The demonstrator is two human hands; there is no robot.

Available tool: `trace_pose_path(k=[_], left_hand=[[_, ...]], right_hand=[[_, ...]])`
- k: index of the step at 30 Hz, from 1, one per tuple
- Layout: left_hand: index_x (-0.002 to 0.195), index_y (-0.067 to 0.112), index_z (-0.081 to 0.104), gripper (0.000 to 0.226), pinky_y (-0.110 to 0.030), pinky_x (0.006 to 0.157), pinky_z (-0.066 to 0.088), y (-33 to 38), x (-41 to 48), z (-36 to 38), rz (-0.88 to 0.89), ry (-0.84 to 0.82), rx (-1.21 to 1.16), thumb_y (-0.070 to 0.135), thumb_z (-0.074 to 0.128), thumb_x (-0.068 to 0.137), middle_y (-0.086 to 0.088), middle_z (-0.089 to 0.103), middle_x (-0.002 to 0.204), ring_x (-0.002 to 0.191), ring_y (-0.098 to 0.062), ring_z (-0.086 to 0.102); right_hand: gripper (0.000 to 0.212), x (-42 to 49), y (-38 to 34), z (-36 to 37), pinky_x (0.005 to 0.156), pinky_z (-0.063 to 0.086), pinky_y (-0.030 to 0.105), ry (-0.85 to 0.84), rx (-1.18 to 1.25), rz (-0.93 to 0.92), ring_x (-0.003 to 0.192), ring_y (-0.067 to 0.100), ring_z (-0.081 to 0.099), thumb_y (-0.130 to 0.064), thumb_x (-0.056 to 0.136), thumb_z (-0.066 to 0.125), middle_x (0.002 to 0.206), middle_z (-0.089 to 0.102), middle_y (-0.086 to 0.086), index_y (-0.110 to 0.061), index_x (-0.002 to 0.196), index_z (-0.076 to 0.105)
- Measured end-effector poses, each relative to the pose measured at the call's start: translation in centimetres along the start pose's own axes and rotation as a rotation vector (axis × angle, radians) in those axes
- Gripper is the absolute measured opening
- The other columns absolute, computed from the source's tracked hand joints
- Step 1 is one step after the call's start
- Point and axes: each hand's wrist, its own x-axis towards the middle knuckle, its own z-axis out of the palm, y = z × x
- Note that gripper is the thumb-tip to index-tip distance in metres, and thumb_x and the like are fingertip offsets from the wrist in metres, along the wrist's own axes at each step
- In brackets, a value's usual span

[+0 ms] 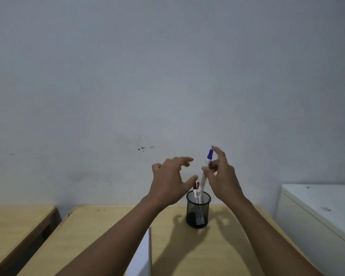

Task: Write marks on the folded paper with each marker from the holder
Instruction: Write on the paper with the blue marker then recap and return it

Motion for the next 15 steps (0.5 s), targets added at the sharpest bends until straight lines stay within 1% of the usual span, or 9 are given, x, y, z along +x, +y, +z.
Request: trace_pose_path(k=[1, 2, 4, 6, 8, 10, 13, 15], left_hand=[[0.134, 0.039, 0.049, 0.061, -0.040, 0.098, 0.029, -0.8, -0.2, 1.1, -0.025, -0.084, 0.048, 0.059, 0.068, 0.080, 0.018, 0.062, 0.121, 0.111, -0.006, 0.053], [0.137, 0.038, 0.046, 0.069, -0.040, 0.098, 0.028, -1.5, -0.5, 2.2, -0.051, -0.174, 0.089, 0.064, 0.068, 0.076, 0.015, 0.059, 0.127, 0.118, -0.008, 0.050], [0.142, 0.035, 0.040, 0.085, -0.042, 0.099, 0.027, -2.8, -0.9, 4.6, -0.102, -0.330, 0.161, 0.072, 0.068, 0.070, 0.010, 0.053, 0.137, 0.127, -0.013, 0.043], [0.147, 0.032, 0.034, 0.097, -0.046, 0.103, 0.026, -3.8, -0.9, 6.6, -0.146, -0.444, 0.211, 0.078, 0.066, 0.067, 0.006, 0.046, 0.147, 0.133, -0.018, 0.038], [0.151, 0.028, 0.028, 0.104, -0.049, 0.107, 0.023, -4.2, -0.4, 8.3, -0.186, -0.526, 0.214, 0.079, 0.064, 0.067, 0.003, 0.040, 0.153, 0.138, -0.021, 0.035], [0.150, 0.027, 0.028, 0.105, -0.050, 0.107, 0.023, -4.4, 0.1, 9.7, -0.206, -0.582, 0.191, 0.078, 0.065, 0.067, 0.001, 0.041, 0.153, 0.137, -0.023, 0.036], [0.137, 0.032, 0.041, 0.089, -0.050, 0.103, 0.028, -4.6, 0.5, 11.2, -0.201, -0.605, 0.158, 0.073, 0.071, 0.064, 0.002, 0.054, 0.135, 0.124, -0.022, 0.046], [0.134, 0.032, 0.042, 0.081, -0.049, 0.101, 0.030, -5.1, 0.6, 12.0, -0.206, -0.604, 0.157, 0.065, 0.074, 0.067, 0.001, 0.054, 0.128, 0.119, -0.022, 0.047]], right_hand=[[0.065, 0.2, 0.8, 0.1, 0.070, 0.052, 0.025, -0.036, -0.015, 0.015, 0.078, 0.010, 0.064, -0.013, 0.096, 0.063, 0.085, 0.066, -0.001, -0.031, 0.149, 0.030], [0.070, 0.4, 1.6, 0.3, 0.072, 0.055, 0.031, -0.070, -0.038, 0.032, 0.078, 0.014, 0.065, -0.012, 0.096, 0.062, 0.085, 0.065, -0.001, -0.036, 0.150, 0.024], [0.066, 0.8, 3.4, 1.1, 0.077, 0.058, 0.041, -0.111, -0.070, 0.059, 0.081, 0.019, 0.066, -0.011, 0.096, 0.062, 0.093, 0.064, -0.001, -0.039, 0.145, 0.028], [0.059, 1.3, 4.9, 2.0, 0.081, 0.058, 0.042, -0.129, -0.092, 0.074, 0.088, 0.020, 0.065, -0.010, 0.095, 0.062, 0.109, 0.061, -0.002, -0.037, 0.141, 0.035], [0.058, 1.7, 6.3, 2.9, 0.083, 0.057, 0.040, -0.146, -0.121, 0.085, 0.091, 0.020, 0.064, -0.009, 0.095, 0.062, 0.114, 0.057, -0.005, -0.035, 0.140, 0.039], [0.058, 2.0, 7.4, 3.6, 0.083, 0.057, 0.041, -0.177, -0.162, 0.113, 0.091, 0.021, 0.063, -0.011, 0.094, 0.063, 0.109, 0.055, -0.007, -0.035, 0.142, 0.039], [0.049, 2.2, 9.1, 4.6, 0.079, 0.057, 0.041, -0.215, -0.206, 0.181, 0.089, 0.021, 0.064, -0.017, 0.097, 0.059, 0.108, 0.061, -0.001, -0.033, 0.140, 0.043], [0.040, 2.1, 10.0, 5.2, 0.079, 0.058, 0.041, -0.230, -0.233, 0.210, 0.092, 0.021, 0.066, -0.022, 0.099, 0.056, 0.113, 0.066, 0.004, -0.030, 0.138, 0.050]])
